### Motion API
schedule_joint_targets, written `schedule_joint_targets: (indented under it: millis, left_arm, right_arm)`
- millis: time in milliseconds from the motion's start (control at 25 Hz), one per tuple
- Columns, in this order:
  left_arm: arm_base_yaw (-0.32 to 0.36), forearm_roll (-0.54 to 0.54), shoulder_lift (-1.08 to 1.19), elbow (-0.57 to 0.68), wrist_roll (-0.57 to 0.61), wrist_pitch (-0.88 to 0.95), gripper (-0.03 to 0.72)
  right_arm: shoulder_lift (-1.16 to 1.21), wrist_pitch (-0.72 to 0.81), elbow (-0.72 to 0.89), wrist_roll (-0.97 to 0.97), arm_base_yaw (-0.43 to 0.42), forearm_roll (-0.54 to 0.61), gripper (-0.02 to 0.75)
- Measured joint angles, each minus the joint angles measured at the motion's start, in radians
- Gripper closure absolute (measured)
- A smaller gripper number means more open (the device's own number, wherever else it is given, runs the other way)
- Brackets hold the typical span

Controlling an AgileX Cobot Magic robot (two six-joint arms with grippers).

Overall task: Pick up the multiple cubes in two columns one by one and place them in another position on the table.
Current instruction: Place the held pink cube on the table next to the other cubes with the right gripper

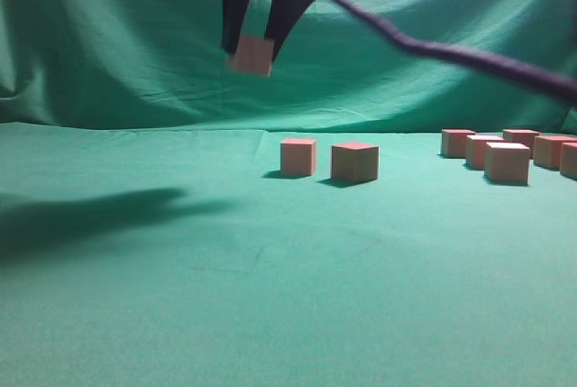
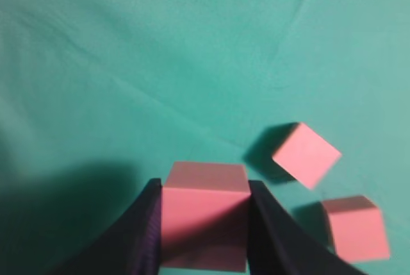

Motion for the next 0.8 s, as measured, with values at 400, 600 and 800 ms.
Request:
schedule_joint_targets:
  millis: [400, 600, 800]
  left_arm:
    - [0.000, 0.000, 0.000, 0.000, 0.000, 0.000, 0.688]
    - [0.000, 0.000, 0.000, 0.000, 0.000, 0.000, 0.688]
    - [0.000, 0.000, 0.000, 0.000, 0.000, 0.000, 0.688]
  right_arm:
    - [0.214, 0.031, -0.177, 0.097, 0.005, -0.017, 0.451]
    - [0.240, 0.028, -0.177, 0.138, 0.005, -0.049, 0.451]
    - [0.246, 0.012, -0.179, 0.141, 0.011, -0.071, 0.451]
